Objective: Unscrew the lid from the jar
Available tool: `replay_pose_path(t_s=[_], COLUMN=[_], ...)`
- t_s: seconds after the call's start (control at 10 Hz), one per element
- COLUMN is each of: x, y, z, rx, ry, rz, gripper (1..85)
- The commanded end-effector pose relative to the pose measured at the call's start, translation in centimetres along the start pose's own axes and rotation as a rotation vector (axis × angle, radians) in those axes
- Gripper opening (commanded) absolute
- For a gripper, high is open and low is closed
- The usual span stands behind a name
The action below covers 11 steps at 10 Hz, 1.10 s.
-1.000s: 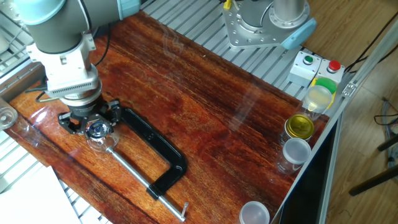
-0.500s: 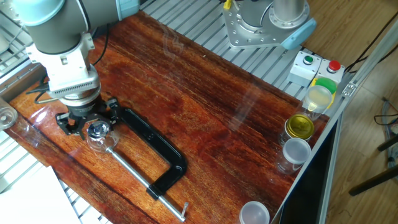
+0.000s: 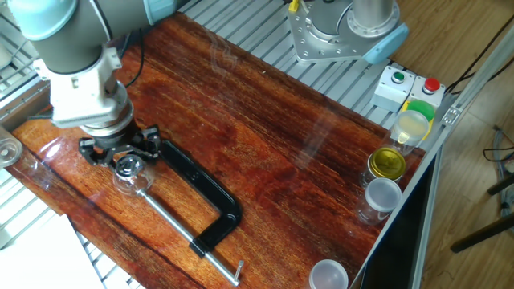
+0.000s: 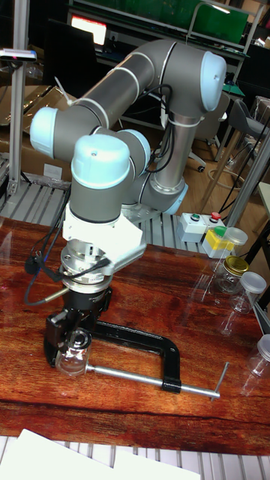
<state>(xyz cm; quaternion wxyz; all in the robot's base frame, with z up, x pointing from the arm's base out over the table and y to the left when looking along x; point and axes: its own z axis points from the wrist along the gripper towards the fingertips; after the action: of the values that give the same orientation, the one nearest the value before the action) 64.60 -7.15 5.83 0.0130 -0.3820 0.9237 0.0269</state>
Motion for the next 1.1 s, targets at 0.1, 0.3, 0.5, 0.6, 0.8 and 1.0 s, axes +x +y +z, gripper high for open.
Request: replay_pose_path(t_s=[0.1,0.3,0.5,0.6,0.8,1.0], x=[-0.5,-1.4,-2.7,-3.6,-3.6,-2.5], y=[-0.5,0.2,0.7,1.0,0.1,-1.2], z=[-1.4,-1.4,-1.6,-1.6,-1.4,-1.6], rx=[-0.027,-0.066,-0.101,-0.124,-0.119,-0.114], ry=[0.003,0.001,-0.002,-0.01,-0.019,-0.013], rz=[0.276,0.421,0.552,0.595,0.605,0.602], gripper=[68.7,68.3,67.3,66.7,66.0,66.0])
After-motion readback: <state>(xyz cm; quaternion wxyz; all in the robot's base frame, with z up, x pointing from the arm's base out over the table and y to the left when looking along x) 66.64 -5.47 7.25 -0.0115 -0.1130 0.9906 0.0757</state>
